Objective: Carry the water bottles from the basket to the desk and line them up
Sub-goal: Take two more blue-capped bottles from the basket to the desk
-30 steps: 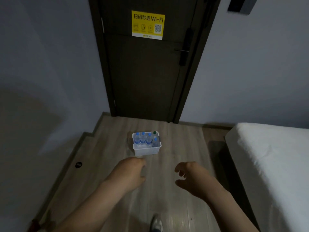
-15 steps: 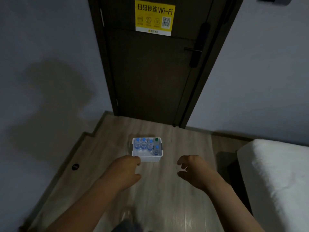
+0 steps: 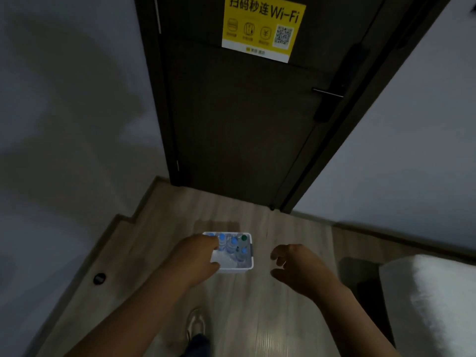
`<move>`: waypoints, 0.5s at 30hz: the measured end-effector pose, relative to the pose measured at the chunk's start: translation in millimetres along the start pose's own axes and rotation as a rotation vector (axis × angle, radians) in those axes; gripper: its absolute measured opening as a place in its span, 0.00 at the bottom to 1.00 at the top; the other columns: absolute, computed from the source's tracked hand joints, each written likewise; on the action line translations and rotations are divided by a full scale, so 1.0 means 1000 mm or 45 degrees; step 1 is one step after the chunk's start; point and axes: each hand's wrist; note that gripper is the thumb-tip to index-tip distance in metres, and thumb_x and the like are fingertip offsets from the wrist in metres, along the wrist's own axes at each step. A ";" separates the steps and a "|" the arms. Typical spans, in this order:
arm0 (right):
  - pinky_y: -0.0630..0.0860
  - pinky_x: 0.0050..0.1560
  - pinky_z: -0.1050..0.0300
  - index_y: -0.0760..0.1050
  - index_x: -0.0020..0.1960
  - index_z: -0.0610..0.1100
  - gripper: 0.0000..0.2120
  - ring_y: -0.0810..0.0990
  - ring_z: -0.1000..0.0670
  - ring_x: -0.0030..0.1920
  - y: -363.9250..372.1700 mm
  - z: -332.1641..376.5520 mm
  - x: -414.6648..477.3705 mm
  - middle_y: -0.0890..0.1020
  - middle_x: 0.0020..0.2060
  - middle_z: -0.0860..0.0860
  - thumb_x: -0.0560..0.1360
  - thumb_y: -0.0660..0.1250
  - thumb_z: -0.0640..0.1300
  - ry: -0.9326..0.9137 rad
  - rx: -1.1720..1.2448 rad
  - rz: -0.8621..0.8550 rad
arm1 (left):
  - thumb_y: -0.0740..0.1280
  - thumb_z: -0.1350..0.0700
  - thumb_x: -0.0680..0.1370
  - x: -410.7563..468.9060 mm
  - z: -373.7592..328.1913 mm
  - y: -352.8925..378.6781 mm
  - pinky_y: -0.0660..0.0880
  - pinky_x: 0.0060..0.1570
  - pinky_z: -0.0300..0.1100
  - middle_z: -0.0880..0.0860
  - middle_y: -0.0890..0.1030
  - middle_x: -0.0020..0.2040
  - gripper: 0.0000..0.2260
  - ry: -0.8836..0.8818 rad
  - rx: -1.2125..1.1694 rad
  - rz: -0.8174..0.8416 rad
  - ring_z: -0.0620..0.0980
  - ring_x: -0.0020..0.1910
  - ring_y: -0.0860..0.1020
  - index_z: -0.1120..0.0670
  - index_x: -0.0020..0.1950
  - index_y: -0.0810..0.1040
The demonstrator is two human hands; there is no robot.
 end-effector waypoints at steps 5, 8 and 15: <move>0.74 0.52 0.65 0.73 0.63 0.51 0.17 0.77 0.57 0.51 -0.014 0.006 0.058 0.79 0.55 0.53 0.75 0.67 0.50 0.014 0.001 0.070 | 0.66 0.48 0.75 0.055 0.031 -0.010 0.73 0.56 0.41 0.49 0.79 0.60 0.15 0.009 0.009 0.062 0.48 0.57 0.76 0.51 0.60 0.76; 0.74 0.53 0.64 0.73 0.63 0.51 0.17 0.77 0.56 0.53 -0.016 0.004 0.086 0.79 0.56 0.53 0.75 0.67 0.50 0.018 0.000 0.105 | 0.66 0.49 0.75 0.077 0.045 -0.008 0.72 0.51 0.39 0.51 0.79 0.58 0.14 -0.023 0.030 0.097 0.49 0.55 0.77 0.53 0.58 0.75; 0.74 0.54 0.63 0.71 0.65 0.50 0.19 0.78 0.55 0.55 -0.002 -0.009 0.160 0.79 0.58 0.52 0.76 0.66 0.52 0.002 -0.012 0.136 | 0.65 0.49 0.76 0.124 0.071 0.011 0.71 0.51 0.37 0.52 0.78 0.58 0.14 -0.122 -0.031 0.082 0.50 0.56 0.77 0.52 0.59 0.74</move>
Point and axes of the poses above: each hand's wrist, its own x-axis towards the middle knuckle, its own y-axis out of the palm, z = x × y
